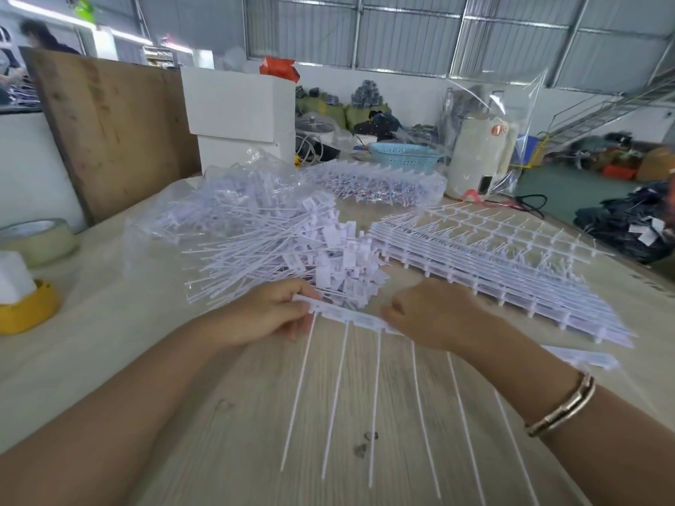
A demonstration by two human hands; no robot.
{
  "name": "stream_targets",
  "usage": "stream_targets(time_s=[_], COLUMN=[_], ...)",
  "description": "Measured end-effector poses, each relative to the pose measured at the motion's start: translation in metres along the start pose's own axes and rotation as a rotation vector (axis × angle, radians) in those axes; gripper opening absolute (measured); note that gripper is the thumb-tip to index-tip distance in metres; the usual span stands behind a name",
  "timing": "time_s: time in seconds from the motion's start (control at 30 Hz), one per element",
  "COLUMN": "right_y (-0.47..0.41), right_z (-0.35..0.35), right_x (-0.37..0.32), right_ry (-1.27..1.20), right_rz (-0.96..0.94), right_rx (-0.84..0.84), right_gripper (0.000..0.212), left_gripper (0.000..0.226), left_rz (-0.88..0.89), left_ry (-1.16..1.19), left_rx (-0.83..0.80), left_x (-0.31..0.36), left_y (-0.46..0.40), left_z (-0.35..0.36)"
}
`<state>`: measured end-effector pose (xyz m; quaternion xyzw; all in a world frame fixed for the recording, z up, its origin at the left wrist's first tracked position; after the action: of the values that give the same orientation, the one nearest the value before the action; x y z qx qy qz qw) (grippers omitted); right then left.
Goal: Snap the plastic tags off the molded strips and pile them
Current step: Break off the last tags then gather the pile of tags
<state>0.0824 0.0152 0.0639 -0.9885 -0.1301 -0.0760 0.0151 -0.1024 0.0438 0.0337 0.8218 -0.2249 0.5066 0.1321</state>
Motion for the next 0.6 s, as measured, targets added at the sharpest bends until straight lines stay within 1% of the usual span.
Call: stream_targets(time_s=[0.03,0.1,0.17,0.23,0.27,0.33,0.4,0.47,0.53,0.6], right_y=[-0.002,-0.006,-0.011,-0.015,-0.016,-0.015,-0.012,-0.010,-0.008,-0.008], right_z=[-0.003,-0.007,-0.005,0.000,0.002,0.006,0.011,0.014,0.013,0.012], right_x=[-0.007,-0.027,-0.043,-0.048,-0.047,-0.044,-0.043,-0.044,-0.043,-0.042], right_ry=[-0.026,-0.187,-0.369,-0.482,-0.545,-0.672,-0.690,-0.647,-0.592,-0.520], right_rz=[-0.031,-0.124,-0.188,-0.220,-0.237,-0.263,-0.290,-0.313,-0.314,-0.308], right_rx=[0.071,0.172,0.160,0.136,0.151,0.202,0.213,0.208,0.215,0.236], right_gripper=[0.045,0.036,0.027,0.029,0.030,0.026,0.023,0.016,0.017,0.019], left_gripper=[0.016,0.015,0.016,0.016,0.015,0.009,0.004,0.005,0.009,0.005], left_rz=[0.042,0.105,0.132,0.145,0.144,0.138,0.164,0.187,0.200,0.199], left_ry=[-0.049,-0.096,-0.125,-0.154,-0.179,-0.275,-0.381,-0.431,-0.442,-0.425], left_rx=[0.012,0.041,0.049,0.050,0.058,0.092,0.119,0.105,0.078,0.055], left_x=[0.004,0.010,0.014,0.015,0.015,0.014,0.016,0.017,0.016,0.013], left_y=[0.001,0.003,0.005,0.007,0.007,0.008,0.009,0.009,0.009,0.007], left_z=[0.003,0.008,0.013,0.015,0.014,0.009,0.006,0.007,0.008,0.008])
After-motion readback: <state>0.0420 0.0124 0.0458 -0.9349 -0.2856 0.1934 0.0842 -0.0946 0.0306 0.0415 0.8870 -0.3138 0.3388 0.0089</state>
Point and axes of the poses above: each hand's wrist, its own y-axis away from the middle knuckle, its own z-axis out of the palm, x = y × z, the point moved 7 cm from there along -y, towards the middle knuckle, and after that the axes turned 5 degrees about -z, right-handed, at the moved point
